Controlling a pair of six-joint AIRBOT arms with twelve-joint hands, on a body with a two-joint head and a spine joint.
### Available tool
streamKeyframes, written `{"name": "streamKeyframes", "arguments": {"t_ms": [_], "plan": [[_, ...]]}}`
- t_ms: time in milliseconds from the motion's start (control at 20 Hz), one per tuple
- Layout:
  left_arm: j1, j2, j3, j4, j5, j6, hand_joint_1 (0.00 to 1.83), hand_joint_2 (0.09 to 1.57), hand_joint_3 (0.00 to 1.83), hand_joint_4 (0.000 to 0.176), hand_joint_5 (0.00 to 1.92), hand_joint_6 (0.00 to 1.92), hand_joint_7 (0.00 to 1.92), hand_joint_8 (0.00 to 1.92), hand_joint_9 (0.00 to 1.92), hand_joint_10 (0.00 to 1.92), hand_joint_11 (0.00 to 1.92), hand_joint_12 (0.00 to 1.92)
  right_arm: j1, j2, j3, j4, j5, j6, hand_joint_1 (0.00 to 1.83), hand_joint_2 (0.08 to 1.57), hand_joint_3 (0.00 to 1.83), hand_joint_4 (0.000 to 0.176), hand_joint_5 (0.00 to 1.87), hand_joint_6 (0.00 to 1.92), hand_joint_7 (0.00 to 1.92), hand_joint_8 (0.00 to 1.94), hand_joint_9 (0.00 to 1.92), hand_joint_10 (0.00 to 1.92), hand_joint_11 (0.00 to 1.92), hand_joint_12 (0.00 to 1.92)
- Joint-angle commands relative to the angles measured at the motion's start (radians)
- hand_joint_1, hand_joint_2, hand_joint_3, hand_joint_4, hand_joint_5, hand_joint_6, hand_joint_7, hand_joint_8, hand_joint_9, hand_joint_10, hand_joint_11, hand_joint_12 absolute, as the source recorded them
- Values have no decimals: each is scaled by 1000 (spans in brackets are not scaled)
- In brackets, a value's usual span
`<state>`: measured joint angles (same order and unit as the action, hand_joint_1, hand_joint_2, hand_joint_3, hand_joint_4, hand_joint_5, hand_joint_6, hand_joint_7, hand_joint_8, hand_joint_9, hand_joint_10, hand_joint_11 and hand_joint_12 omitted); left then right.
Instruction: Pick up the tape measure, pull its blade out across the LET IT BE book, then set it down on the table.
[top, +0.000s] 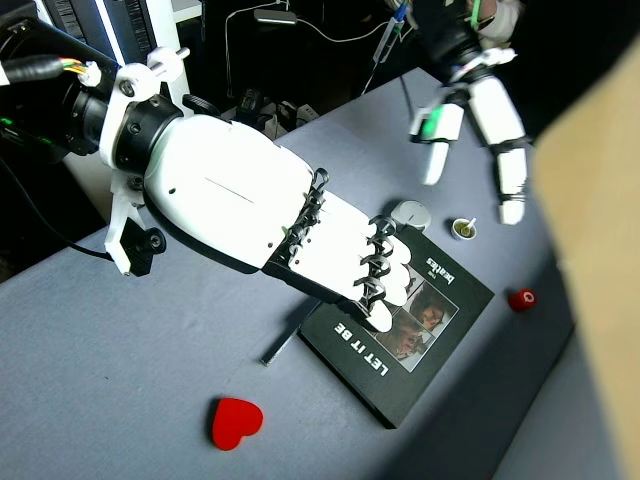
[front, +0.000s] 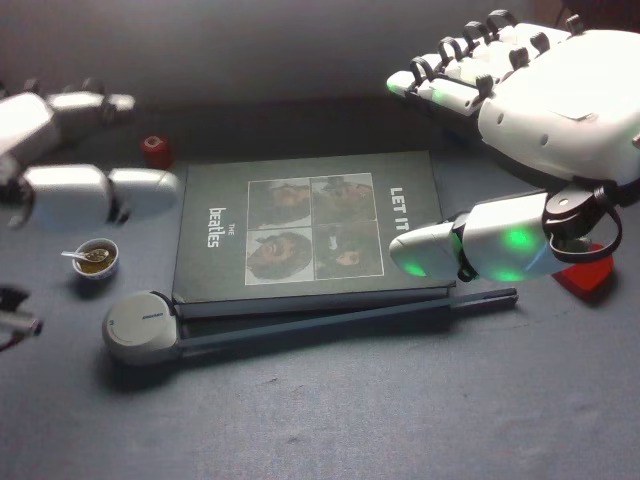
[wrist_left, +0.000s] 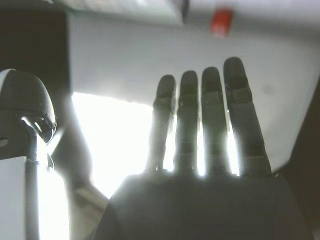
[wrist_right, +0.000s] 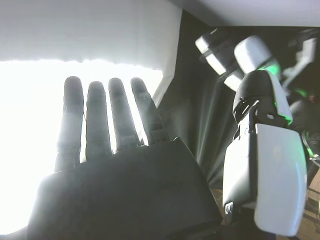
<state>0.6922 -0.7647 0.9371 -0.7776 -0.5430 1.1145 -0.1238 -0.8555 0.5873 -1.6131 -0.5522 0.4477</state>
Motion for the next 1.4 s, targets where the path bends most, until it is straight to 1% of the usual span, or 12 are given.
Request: {"name": "streamKeyframes", "arguments": {"t_ms": [0,50,100,150,200,250,300,350,400,450,500,1350], "plan": [[-39,-8,2,-14,-46,62,436,968,0,1,315,5,391,11,408,15,376,160,5,5,-4,-58,-9,2,170,1005,0,0,257,32,354,24,305,48,0,961],[-106,-17,-3,-84,-24,174,442,995,1,0,442,9,582,22,629,51,564,245,3,5,-4,-58,-9,2,290,1029,1,0,602,111,737,110,673,282,293,1221],[-175,-30,-13,-183,-14,315,463,1024,2,0,624,15,770,41,815,148,706,493,1,5,-3,-58,-9,1,447,1079,8,0,836,308,908,414,768,935,574,1506],[-227,-41,-25,-268,-4,432,491,1054,9,0,830,35,903,171,775,821,743,978,0,5,-3,-58,-10,1,606,1117,7,0,874,760,878,987,814,1546,834,1833],[-273,-50,-37,-328,8,505,509,1088,10,0,851,416,801,852,721,1428,743,1482,1,6,-3,-58,-10,1,711,1130,4,0,855,1245,838,1488,976,1846,1115,1903],[-324,-63,-54,-379,18,585,525,1141,4,67,582,1759,716,1785,787,1901,877,1903,1,6,-3,-58,-10,1,808,1110,0,0,942,1883,1023,1923,1302,1918,1610,1920],[-355,-70,-69,-426,20,655,525,1141,4,67,582,1759,716,1785,787,1901,877,1903,2,6,-3,-58,-10,1,808,1110,0,0,942,1883,1023,1923,1302,1918,1610,1920],[-390,-80,-94,-495,14,753,556,1183,3,126,821,1915,936,1916,951,1920,1026,1920,4,6,-3,-58,-10,1,836,1167,13,0,1156,1919,1330,1940,1647,1921,1899,1921],[-413,-85,-126,-553,-2,828,575,1200,3,140,978,1920,1056,1920,1040,1921,1114,1921,6,6,-3,-58,-10,1,825,1268,0,0,1266,1921,1491,1941,1770,1921,1917,1921],[-421,-85,-151,-590,-28,868,579,1229,9,145,1061,1921,1121,1921,1103,1921,1188,1921,7,6,-3,-58,-10,1,839,1319,0,127,1337,1921,1574,1941,1806,1921,1920,1921],[-420,-84,-194,-620,-78,897,590,1252,10,147,1092,1921,1148,1921,1152,1921,1241,1921,7,6,-3,-58,-10,1,833,1354,8,166,1357,1921,1597,1941,1811,1921,1921,1921],[-329,-105,-366,-616,-292,868,638,1310,0,154,1062,1921,1190,1921,1215,1921,1317,1921,5,7,-4,-61,-6,-2,930,1318,0,176,1308,1921,1533,1941,1766,1921,1921,1921]]}}
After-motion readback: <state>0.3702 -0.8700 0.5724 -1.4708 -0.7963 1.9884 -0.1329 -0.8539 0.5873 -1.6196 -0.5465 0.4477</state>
